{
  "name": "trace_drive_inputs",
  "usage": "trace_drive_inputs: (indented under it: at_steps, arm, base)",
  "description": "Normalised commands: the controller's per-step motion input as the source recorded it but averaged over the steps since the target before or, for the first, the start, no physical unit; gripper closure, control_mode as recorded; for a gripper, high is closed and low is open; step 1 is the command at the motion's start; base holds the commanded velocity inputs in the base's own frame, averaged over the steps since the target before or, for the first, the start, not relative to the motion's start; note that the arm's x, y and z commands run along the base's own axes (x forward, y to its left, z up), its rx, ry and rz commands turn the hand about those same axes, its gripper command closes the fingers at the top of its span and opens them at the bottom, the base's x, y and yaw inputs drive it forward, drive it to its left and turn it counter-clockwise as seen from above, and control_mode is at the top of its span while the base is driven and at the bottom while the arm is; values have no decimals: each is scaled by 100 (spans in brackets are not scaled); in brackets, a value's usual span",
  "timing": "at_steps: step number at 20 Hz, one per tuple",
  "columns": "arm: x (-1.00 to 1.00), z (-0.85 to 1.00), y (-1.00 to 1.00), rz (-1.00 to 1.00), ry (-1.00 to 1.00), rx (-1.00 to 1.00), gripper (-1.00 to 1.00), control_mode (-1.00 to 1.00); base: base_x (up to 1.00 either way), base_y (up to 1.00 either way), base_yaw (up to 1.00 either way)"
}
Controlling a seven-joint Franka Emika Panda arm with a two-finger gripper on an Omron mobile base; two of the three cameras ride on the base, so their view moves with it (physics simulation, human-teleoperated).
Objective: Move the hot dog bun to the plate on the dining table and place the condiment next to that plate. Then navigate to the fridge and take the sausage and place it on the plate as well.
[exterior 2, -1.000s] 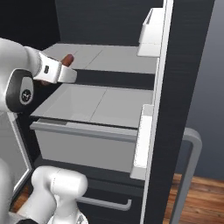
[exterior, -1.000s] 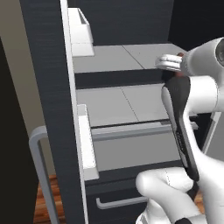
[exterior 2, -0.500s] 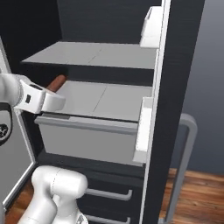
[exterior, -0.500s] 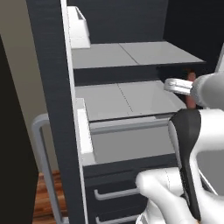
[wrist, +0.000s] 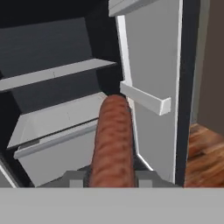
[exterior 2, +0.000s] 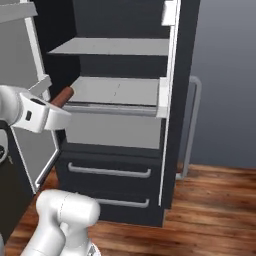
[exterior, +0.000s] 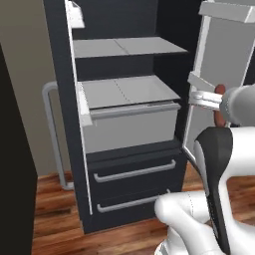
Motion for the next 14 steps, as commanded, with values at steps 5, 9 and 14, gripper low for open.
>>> trace_drive_inputs:
  at_steps: [5,9,14]
  arm:
    - [0,0,0,0,0,0,100,100]
    - [0,0,0,0,0,0,100,100]
    - [0,0,0,0,0,0,100,100]
  base:
    - [-100,23,-24]
    - [-100,24,-35]
    - [-99,15,-57]
